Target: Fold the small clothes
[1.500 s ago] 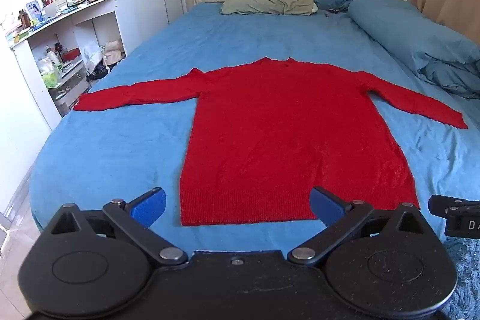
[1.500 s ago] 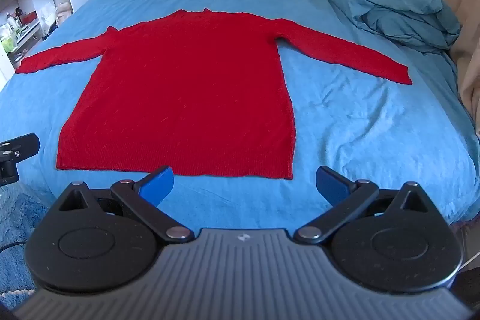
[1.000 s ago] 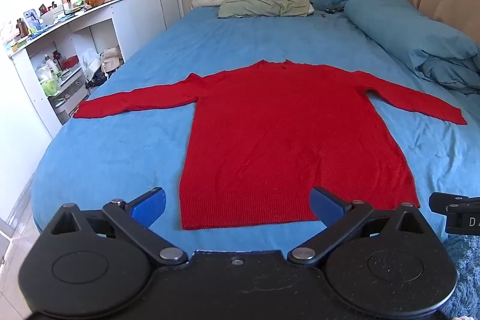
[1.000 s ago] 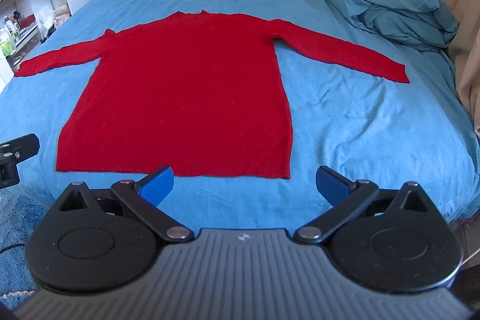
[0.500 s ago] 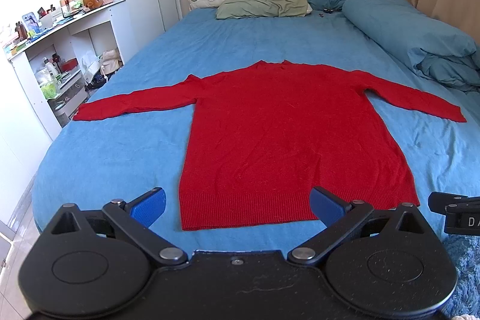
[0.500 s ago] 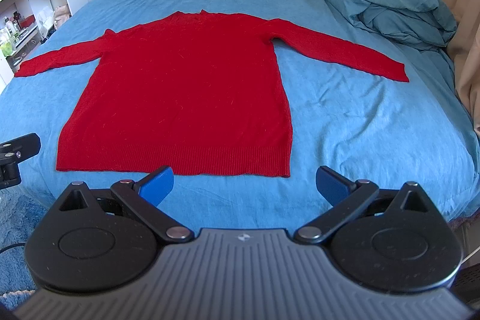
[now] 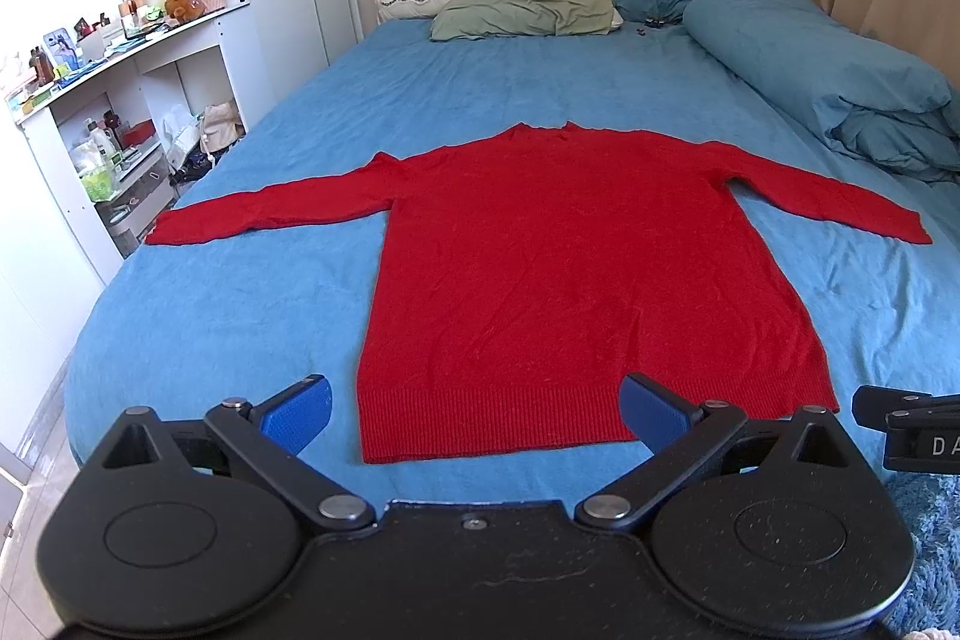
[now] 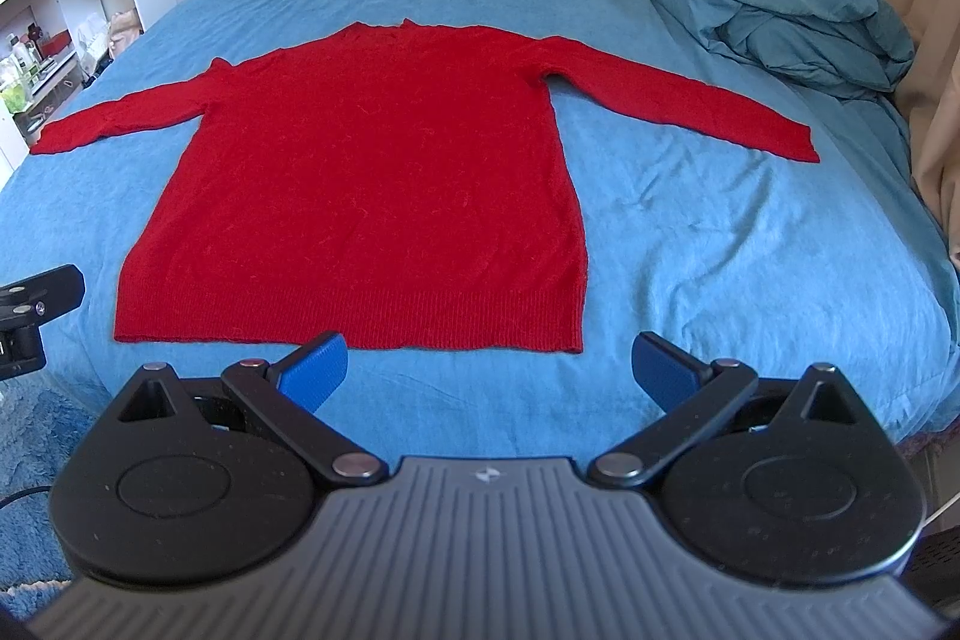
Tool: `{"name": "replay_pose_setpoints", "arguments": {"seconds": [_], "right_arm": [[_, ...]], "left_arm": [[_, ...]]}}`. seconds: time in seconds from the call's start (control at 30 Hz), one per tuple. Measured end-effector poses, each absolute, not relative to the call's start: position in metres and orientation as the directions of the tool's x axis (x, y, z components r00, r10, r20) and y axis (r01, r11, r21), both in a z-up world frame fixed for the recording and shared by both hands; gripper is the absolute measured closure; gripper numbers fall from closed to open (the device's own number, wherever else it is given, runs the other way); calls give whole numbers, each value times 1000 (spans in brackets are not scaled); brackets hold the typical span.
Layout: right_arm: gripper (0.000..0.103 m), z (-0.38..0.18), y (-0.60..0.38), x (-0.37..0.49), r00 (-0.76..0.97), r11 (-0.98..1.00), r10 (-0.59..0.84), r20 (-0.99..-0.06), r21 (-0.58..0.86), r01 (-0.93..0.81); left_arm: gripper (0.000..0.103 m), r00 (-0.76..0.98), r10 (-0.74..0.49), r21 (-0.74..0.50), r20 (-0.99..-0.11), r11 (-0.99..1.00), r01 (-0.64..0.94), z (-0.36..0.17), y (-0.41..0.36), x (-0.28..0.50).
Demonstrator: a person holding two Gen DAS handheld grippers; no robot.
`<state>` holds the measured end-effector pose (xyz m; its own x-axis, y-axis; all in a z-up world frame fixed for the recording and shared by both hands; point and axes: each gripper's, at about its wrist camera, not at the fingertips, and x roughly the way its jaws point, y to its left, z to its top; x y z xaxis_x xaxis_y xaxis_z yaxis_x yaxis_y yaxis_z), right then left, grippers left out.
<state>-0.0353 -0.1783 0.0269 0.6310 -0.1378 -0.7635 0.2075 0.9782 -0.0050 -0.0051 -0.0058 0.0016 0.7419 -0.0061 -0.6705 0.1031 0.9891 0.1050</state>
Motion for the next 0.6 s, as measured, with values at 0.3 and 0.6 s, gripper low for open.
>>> {"name": "replay_pose_setpoints", "arguments": {"seconds": [0.3,0.6], "right_arm": [[0,25,-173,-34,628,979,-135,-766,-3,206],[0,25,-173,-32,629,979,-137,-765,-7,204]], "left_arm": [[0,744,-8,103,-668,989,102,1,-5,-6],[0,745,-7,102,-666,990,100,1,-5,-6]]}}
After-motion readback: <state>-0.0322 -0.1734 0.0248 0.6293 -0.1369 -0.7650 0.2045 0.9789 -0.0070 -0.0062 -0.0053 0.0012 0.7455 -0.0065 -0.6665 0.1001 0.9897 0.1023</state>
